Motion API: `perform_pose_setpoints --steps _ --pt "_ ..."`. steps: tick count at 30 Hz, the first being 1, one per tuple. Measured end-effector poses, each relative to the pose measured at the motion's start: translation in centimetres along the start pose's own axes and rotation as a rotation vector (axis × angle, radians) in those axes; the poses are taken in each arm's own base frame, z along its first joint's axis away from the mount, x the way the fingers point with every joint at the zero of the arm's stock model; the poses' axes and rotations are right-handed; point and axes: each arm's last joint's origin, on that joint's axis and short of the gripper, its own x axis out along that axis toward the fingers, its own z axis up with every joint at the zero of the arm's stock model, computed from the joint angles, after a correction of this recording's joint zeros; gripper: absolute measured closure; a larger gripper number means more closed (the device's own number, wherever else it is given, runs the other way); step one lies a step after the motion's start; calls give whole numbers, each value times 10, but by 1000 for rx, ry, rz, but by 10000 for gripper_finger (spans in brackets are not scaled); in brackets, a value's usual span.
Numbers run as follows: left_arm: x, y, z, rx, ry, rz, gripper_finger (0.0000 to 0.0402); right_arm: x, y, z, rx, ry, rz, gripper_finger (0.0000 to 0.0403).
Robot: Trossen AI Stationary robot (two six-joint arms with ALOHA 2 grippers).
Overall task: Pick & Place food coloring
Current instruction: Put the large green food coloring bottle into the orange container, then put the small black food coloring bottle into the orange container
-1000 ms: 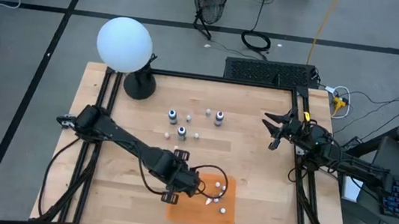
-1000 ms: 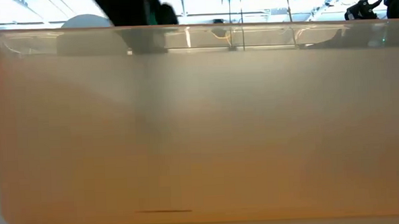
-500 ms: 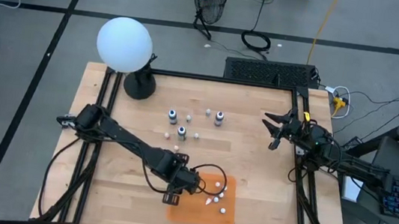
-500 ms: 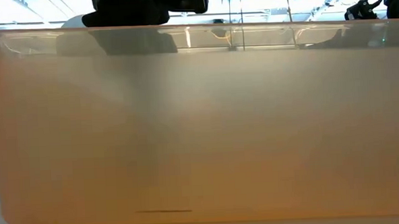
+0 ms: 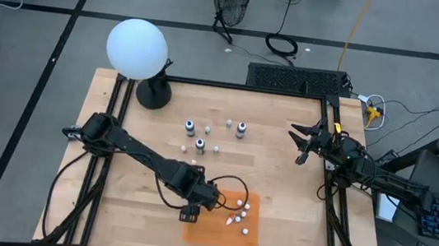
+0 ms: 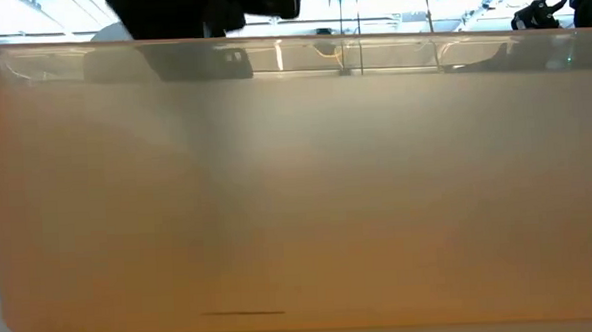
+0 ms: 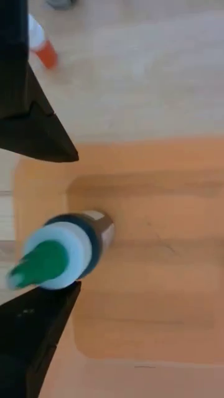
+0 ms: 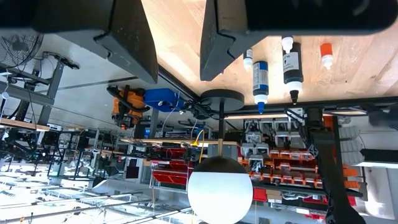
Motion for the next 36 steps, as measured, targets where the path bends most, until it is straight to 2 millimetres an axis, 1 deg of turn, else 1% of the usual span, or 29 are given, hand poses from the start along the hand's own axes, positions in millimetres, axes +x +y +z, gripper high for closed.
perform_pose_setpoints --steps 3,6,9,11,13,15,19,22,24,25,27,29,32,36 --pt "-17 5 3 -48 -29 1 72 0 0 0 0 1 0 293" --pt "-38 10 6 -46 -91 19 74 0 0 0 0 0 0 293" --pt "-63 23 7 -23 -200 130 82 0 0 0 0 0 0 293" --pt "-80 39 8 -2 -261 251 89 0 0 0 0 2 1 293" --pt "-96 62 10 -8 -300 317 96 0 0 0 0 2 0 293" --pt "-109 92 10 -69 -321 330 103 0 0 0 0 2 0 293" --pt "-128 166 11 -232 -326 308 113 0 0 0 0 3 0 293" --pt "-135 217 13 -297 -344 291 122 0 0 0 0 2 0 293" --pt "-131 243 14 -315 -328 290 129 0 0 0 0 2 0 293" --pt "-127 254 18 -317 -327 285 132 0 0 0 -1 2 1 293" --pt "-113 269 27 -304 -310 271 139 0 0 0 0 2 1 293" --pt "-94 277 37 -266 -269 260 144 0 0 0 0 2 1 293" --pt "-62 282 52 -200 -203 246 146 0 0 0 0 2 0 293" --pt "-27 286 59 -168 -124 241 138 0 0 0 0 2 1 293"
